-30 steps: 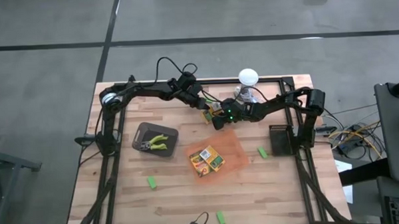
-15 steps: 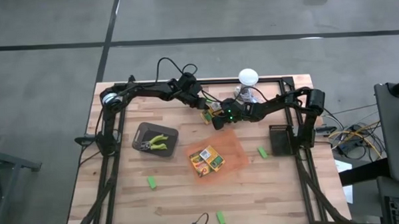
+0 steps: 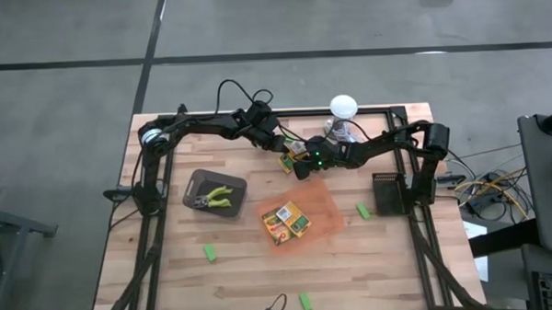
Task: Pick & Place School Supplies
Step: Put the crayon box into the orange bin
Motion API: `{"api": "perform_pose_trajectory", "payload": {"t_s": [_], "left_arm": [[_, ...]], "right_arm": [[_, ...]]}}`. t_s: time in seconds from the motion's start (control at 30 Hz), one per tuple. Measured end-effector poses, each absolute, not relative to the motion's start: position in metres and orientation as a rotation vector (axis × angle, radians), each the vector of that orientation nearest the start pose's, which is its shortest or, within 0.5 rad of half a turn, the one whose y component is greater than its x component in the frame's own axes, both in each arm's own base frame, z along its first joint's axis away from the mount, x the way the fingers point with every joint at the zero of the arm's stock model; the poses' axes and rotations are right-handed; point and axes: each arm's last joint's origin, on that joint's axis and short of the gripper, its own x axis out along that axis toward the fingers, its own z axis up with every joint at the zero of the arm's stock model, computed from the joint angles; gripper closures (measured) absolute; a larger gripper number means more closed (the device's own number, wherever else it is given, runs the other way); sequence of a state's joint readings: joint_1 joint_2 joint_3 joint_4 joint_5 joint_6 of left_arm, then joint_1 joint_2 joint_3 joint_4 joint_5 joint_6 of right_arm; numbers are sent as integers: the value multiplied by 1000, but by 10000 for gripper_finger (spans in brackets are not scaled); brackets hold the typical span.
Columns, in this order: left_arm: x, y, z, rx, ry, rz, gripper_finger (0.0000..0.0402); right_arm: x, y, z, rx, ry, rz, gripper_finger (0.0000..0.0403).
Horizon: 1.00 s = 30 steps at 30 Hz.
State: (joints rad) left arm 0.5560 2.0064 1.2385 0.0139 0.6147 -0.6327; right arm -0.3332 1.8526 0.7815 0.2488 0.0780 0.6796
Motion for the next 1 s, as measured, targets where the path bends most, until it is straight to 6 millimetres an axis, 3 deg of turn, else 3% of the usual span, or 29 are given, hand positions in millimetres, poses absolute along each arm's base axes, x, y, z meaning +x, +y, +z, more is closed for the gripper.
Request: {"api": "perform_pose_trajectory", "payload": {"t_s": [0.33, 0.8, 1.0], "left_arm": [[362, 206, 153, -923, 640, 120, 282], [362, 205, 154, -971, 637, 134, 281], [362, 205, 153, -993, 642, 140, 237]], "right_arm": [[310, -110, 100, 737, 663, -656, 376], [310, -110, 100, 737, 664, -656, 376], [310, -110, 100, 737, 664, -656, 376]]}}
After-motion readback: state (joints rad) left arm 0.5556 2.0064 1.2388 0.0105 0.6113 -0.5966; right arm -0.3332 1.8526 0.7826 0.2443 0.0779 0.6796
